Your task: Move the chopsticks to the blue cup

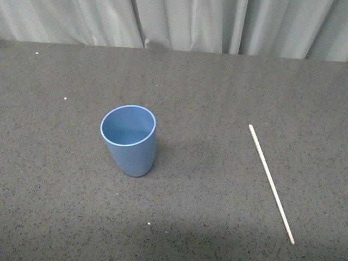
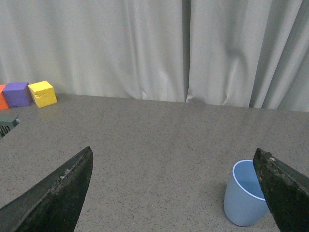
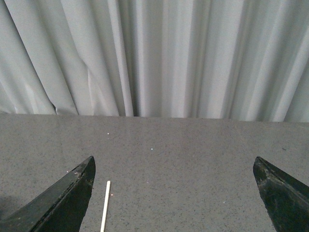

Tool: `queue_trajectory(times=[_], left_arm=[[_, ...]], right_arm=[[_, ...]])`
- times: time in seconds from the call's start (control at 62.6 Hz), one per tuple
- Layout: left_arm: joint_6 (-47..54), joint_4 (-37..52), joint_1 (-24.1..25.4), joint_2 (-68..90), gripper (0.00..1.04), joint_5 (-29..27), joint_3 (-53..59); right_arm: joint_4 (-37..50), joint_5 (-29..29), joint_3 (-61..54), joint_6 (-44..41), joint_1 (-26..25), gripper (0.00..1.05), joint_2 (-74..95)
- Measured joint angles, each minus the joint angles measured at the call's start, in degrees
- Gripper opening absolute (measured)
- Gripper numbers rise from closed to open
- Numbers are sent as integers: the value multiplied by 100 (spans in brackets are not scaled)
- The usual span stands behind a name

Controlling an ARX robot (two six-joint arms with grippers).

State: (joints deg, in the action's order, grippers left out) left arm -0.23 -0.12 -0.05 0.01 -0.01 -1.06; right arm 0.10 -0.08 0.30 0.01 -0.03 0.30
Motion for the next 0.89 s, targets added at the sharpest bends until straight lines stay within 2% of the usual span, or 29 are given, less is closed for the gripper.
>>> queue_trajectory(times=[0.894], left_arm=[[0, 0, 0, 0, 98, 0, 0]], right_arm=[[0, 0, 0, 0, 0, 95, 0]])
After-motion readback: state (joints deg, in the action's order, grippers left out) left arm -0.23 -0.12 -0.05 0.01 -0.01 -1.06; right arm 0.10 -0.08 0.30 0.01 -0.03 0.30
